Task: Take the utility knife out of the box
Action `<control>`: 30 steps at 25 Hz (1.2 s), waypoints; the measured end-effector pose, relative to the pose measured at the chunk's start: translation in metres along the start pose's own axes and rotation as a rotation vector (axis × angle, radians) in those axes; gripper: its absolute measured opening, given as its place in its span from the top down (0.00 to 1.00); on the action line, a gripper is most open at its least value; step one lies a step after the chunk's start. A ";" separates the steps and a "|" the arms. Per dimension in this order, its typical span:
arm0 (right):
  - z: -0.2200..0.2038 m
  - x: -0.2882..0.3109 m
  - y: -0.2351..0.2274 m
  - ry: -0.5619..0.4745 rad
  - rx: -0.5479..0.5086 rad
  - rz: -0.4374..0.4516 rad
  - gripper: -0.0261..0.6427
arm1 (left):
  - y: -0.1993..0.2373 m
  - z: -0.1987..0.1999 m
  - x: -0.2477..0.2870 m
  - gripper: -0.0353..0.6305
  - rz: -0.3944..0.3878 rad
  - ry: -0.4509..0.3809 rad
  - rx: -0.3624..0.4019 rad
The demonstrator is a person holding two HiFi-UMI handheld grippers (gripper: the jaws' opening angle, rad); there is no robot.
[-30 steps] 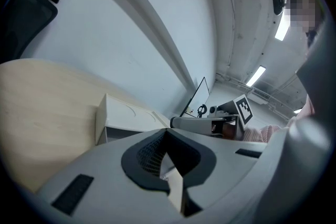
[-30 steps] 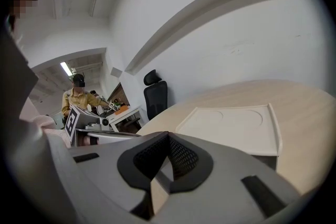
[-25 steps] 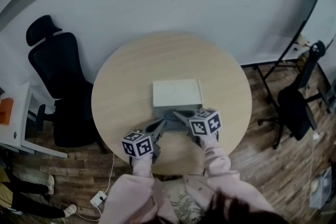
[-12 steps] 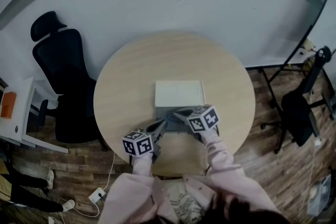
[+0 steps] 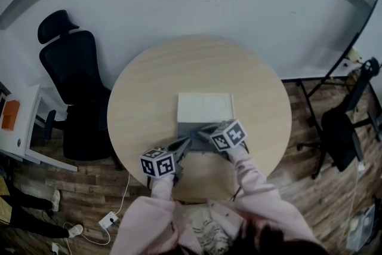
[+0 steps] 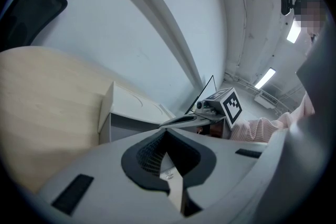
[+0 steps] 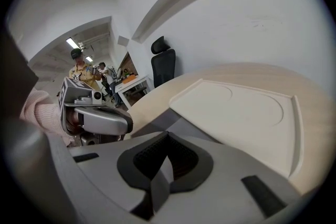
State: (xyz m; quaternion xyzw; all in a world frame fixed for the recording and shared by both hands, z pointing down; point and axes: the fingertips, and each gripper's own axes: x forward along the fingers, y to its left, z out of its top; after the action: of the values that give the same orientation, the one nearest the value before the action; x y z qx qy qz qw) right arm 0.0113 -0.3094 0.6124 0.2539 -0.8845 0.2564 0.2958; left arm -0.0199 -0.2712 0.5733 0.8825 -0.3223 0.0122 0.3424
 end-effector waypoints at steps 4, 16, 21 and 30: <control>-0.008 0.007 -0.004 0.039 -0.037 -0.016 0.95 | 0.003 0.000 -0.001 0.95 0.009 0.002 -0.001; -0.021 0.019 -0.020 0.112 -0.113 -0.099 0.89 | 0.009 0.000 -0.003 0.94 0.028 0.006 -0.002; -0.020 0.022 -0.021 0.133 -0.144 -0.107 0.85 | 0.011 0.000 -0.004 0.94 0.034 0.012 -0.001; -0.029 0.028 -0.026 0.198 -0.197 -0.128 0.76 | 0.013 -0.001 -0.003 0.94 0.034 0.014 -0.005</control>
State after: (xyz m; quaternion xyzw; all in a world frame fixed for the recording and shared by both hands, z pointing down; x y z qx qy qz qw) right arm 0.0191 -0.3194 0.6588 0.2529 -0.8539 0.1727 0.4208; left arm -0.0297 -0.2766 0.5809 0.8760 -0.3349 0.0235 0.3464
